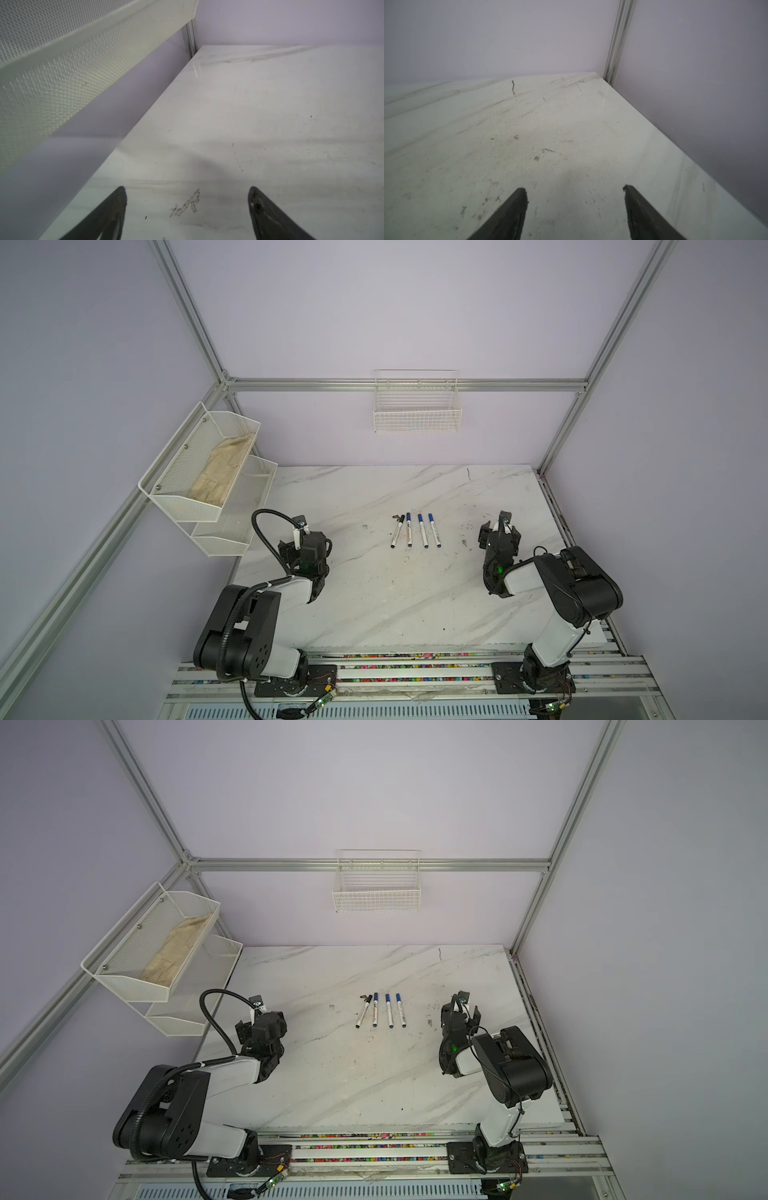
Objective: Insert the pens into the pen caps
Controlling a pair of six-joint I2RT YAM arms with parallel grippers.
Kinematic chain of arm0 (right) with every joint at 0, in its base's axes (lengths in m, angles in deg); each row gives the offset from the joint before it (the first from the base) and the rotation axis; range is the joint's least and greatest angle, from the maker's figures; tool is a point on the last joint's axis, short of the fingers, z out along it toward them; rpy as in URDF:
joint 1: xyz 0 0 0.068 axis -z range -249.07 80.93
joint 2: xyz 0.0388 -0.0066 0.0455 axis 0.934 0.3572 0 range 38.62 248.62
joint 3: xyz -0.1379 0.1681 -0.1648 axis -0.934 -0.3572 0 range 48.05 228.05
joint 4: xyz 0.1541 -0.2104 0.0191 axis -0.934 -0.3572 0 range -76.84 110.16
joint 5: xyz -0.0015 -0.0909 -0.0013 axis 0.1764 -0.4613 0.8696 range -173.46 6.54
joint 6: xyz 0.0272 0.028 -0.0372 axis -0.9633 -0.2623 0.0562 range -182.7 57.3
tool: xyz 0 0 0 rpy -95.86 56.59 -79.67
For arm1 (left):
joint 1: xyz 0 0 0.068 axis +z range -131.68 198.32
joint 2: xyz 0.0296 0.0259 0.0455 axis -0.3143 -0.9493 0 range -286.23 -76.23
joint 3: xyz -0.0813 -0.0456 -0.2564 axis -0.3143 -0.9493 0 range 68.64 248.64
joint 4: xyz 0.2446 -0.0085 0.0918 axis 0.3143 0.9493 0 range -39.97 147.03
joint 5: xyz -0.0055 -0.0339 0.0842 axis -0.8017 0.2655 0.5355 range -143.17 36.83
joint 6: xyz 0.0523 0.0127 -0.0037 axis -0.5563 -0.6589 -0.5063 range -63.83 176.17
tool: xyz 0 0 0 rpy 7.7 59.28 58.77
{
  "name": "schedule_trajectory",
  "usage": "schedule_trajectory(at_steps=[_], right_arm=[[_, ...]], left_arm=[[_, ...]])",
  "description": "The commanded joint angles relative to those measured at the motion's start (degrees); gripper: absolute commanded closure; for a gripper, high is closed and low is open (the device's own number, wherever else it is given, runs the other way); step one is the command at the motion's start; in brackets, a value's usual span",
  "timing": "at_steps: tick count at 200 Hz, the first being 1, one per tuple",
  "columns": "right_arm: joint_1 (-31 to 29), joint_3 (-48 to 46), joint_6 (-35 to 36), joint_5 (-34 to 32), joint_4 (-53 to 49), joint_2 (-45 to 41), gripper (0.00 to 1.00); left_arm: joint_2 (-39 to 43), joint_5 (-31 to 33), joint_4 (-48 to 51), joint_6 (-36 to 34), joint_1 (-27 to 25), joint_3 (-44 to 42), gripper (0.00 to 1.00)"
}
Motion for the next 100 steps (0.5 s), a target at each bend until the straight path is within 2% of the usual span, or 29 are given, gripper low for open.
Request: schedule_trajectory(at_steps=[1, 7, 20, 44, 53, 71, 89, 100], right_arm=[[3.76, -2.24, 3.25, 13.07, 19.65, 2.66, 0.07], [3.84, -1.85, 4.65, 13.12, 22.36, 4.46, 0.03], [4.90, 0.60, 1.13, 16.42, 11.27, 1.67, 0.03], [5.51, 0.23, 3.08, 16.24, 13.75, 2.11, 0.03], [5.55, 0.20, 3.12, 16.33, 13.94, 2.25, 0.03], [5.56, 0.30, 2.75, 16.52, 13.18, 2.06, 0.03], [5.47, 0.55, 2.53, 16.55, 12.85, 2.16, 0.03], [5.49, 0.73, 2.34, 16.70, 12.61, 2.34, 0.03]], left_arm=[[-1.81, -4.45, -17.94, -3.20, 2.33, -3.21, 0.10], [-3.31, -5.62, -21.63, -4.60, 2.77, -3.69, 0.10], [-2.99, -10.72, -18.09, -5.08, 2.95, -2.61, 0.10], [-4.84, -18.93, -19.40, -3.60, 5.98, -3.50, 0.09], [-7.55, -19.21, -25.21, -5.27, 6.43, -4.03, 0.08], [-5.15, -20.22, -17.23, -2.48, 7.15, -2.37, 0.06], [-6.38, -20.79, -22.18, -3.56, 7.37, -3.81, 0.05], [-6.09, -20.81, -21.09, -3.29, 7.51, -3.38, 0.05]])
